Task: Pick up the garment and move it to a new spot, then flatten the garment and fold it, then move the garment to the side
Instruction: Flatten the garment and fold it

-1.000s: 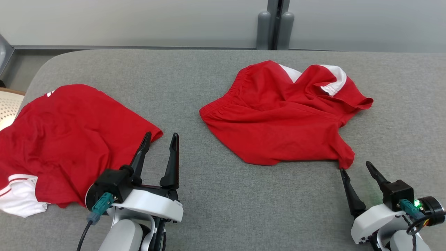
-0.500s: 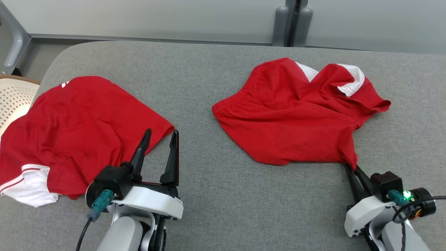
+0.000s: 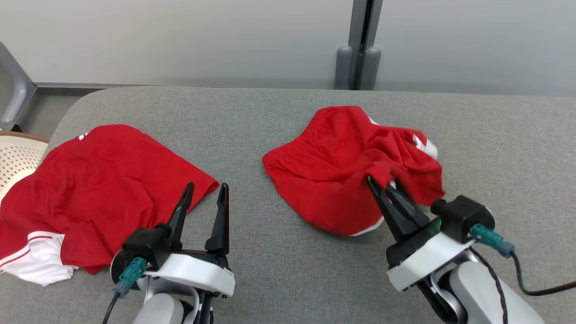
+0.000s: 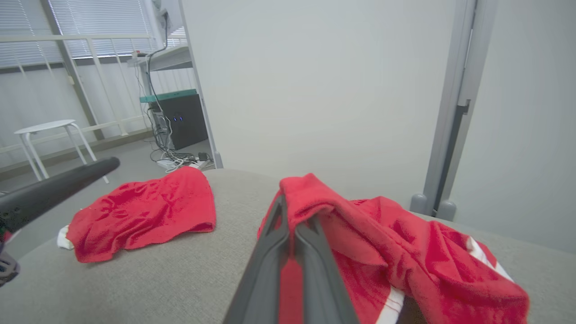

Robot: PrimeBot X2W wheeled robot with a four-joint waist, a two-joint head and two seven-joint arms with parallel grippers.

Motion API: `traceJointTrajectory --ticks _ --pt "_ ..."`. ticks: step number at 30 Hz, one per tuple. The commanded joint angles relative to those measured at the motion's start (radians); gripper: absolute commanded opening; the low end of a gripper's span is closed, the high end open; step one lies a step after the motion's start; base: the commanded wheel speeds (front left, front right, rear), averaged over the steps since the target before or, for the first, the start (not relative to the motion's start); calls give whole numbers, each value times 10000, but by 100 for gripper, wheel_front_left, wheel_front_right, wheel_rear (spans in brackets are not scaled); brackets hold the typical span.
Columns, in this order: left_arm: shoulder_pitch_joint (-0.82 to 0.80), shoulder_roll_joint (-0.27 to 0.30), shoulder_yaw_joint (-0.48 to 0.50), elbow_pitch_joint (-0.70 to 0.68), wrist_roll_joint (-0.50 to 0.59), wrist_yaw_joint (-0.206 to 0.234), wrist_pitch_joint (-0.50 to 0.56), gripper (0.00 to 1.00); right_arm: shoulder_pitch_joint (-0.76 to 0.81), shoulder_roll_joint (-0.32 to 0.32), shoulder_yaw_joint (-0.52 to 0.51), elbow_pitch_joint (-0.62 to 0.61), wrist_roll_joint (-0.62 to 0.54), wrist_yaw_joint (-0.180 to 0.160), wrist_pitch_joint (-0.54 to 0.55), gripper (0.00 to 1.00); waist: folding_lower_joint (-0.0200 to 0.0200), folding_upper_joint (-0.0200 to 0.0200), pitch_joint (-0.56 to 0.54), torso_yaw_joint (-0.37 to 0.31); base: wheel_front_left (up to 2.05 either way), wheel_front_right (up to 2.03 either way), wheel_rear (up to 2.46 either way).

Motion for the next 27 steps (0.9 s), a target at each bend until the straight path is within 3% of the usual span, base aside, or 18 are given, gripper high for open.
traceJointTrajectory --ticks 1,6,11,18,21,27 --pt "81 36 32 3 -77 30 -20 100 -200 -190 89 -468 290 -3 145 0 0 0 -61 -37 0 0 0" --pt "176 37 -8 -21 -79 23 -20 100 -391 -372 -833 -1663 1316 -3 802 0 0 0 -125 -17 0 0 0" --pt "219 37 -51 -55 -3 -17 -20 100 -622 -266 -2226 -1475 1301 -1 2102 0 0 0 8 58 0 0 0" --pt "-174 36 -318 -84 -119 -25 -20 100 -1706 -269 -3200 255 787 -1 3931 0 0 0 513 467 0 0 0" --pt "-268 34 -401 -98 -176 4 -20 100 -2084 -362 -3178 918 545 -1 4225 0 0 0 680 633 0 0 0" --pt "-507 36 -725 -150 -375 61 -20 100 -3412 -634 -3785 3392 -32 -3 4303 0 0 0 1239 1263 0 0 0"
